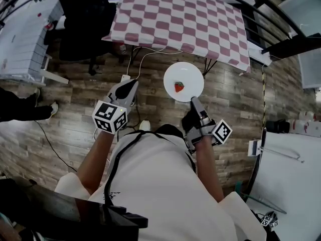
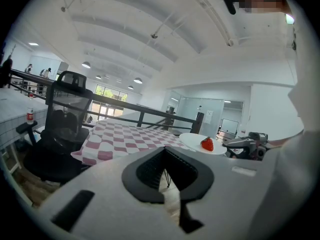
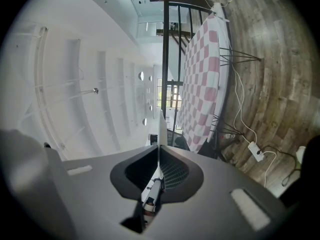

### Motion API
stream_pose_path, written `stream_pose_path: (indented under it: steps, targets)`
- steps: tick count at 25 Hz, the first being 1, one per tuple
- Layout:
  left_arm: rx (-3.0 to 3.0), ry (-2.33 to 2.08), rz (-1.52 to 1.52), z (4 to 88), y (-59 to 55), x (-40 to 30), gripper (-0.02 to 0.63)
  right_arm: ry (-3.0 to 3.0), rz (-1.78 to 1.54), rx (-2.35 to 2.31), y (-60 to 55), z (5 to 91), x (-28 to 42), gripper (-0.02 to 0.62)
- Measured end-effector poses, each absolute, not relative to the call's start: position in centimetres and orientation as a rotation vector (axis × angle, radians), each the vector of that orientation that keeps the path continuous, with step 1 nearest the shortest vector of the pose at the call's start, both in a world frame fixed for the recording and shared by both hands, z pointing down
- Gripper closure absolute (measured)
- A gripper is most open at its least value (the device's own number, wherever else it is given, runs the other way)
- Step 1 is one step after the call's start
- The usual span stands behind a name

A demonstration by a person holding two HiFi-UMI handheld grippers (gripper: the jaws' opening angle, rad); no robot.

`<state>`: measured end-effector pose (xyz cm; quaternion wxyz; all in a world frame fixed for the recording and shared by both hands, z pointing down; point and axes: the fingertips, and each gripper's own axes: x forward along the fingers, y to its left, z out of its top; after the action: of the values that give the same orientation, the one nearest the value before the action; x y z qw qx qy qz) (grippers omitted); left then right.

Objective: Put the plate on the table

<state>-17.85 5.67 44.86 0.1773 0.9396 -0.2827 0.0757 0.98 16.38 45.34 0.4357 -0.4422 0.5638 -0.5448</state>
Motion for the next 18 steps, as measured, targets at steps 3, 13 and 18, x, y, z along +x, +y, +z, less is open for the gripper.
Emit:
stream_pose_path:
  steps: [3,13,18]
  targets:
    - [2.649,-0.812,0.211,45.0,5.5,-18.5,0.600,1.399,-1.364,-1.099,16.0,45.6,0.5,0.577]
    - [2.639,-0.833,0.226,45.4,4.7,-19.1,0.600,1.405,-1.339,-1.101,14.4,45.2,1.4,0.577]
    - [2.641,-0.855,0.226,45.6,2.6,-17.9,0.600,1.409,-1.362,-1.078,12.2,45.9,2.3,0.577]
